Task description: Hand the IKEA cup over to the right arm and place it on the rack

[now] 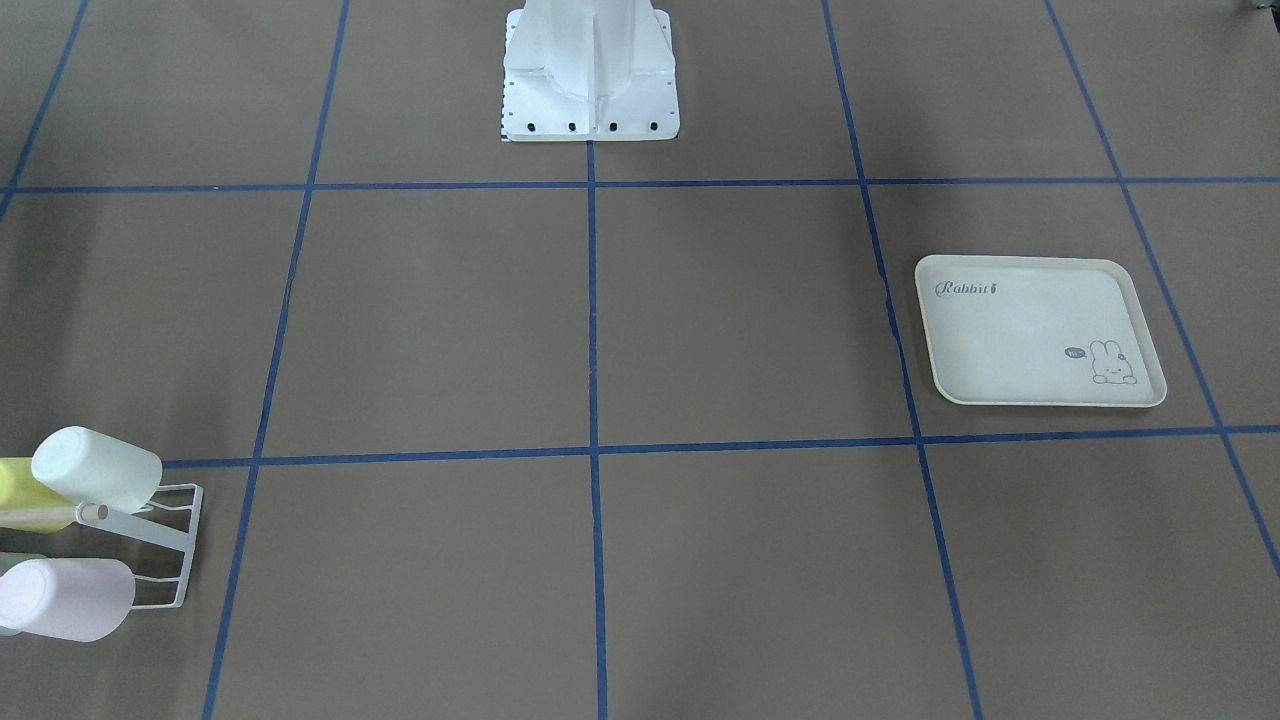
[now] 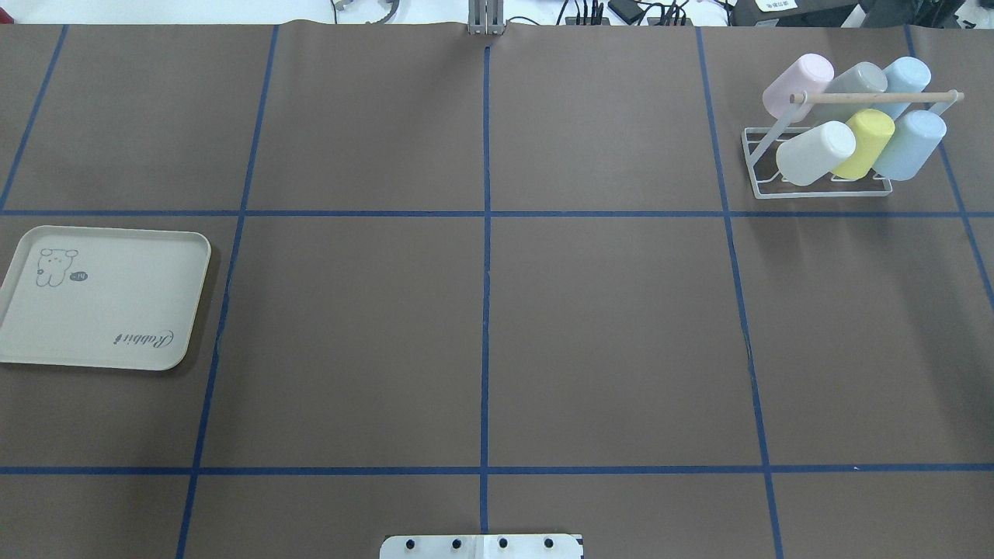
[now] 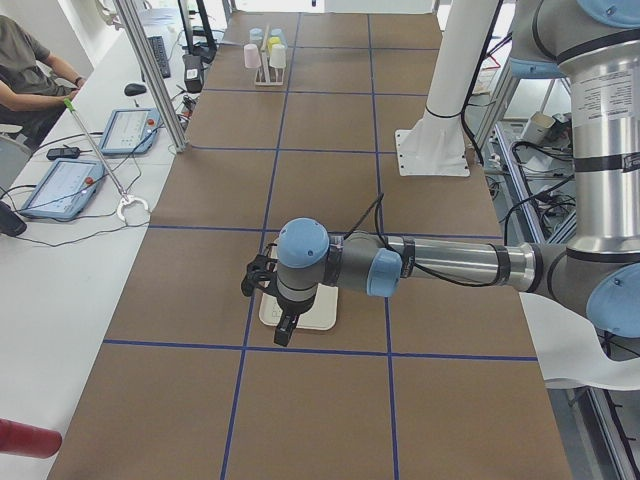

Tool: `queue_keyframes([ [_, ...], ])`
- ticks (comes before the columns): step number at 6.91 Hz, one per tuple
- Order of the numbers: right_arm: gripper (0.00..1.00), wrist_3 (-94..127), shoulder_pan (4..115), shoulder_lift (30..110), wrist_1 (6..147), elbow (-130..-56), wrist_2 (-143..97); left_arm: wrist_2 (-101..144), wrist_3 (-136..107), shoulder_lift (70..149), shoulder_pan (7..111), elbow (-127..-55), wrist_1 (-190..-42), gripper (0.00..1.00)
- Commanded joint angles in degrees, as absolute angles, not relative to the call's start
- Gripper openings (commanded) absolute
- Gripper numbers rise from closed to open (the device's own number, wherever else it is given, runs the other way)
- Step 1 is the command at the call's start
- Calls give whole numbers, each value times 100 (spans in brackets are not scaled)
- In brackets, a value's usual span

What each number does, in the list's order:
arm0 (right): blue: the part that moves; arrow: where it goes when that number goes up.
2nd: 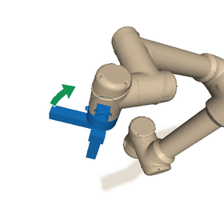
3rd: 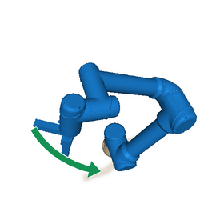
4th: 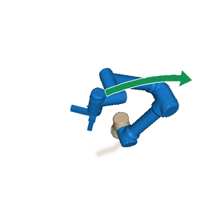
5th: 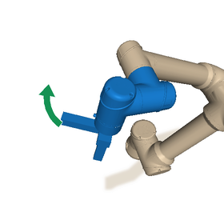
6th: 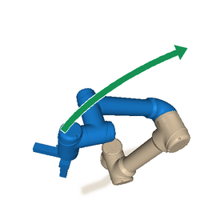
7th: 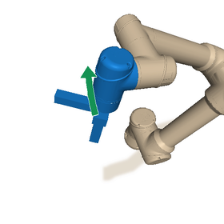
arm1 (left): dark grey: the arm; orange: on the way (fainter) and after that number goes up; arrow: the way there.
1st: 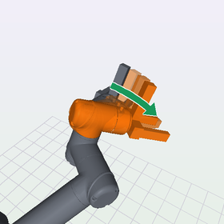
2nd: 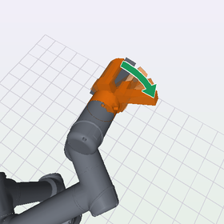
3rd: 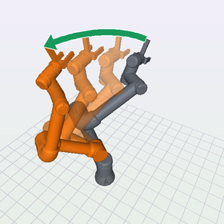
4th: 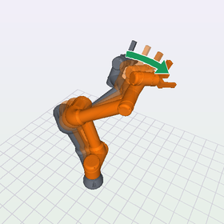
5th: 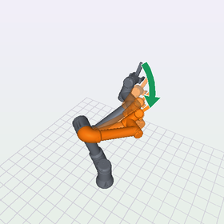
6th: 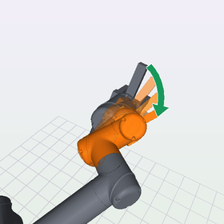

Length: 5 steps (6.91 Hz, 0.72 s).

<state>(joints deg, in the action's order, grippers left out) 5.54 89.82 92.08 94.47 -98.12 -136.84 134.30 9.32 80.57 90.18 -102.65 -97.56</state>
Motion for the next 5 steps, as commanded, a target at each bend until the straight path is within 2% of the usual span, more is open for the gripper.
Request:
queue_keyframes([
  [1,100,458,8982,9255,9439,-9809,-13667,13430,932,8051,9018,-10266,-9756,100],
  [5,100,457,8982,9246,9439,-9817,-13667,13421,792,8042,9018,-10266,-9738,100],
])
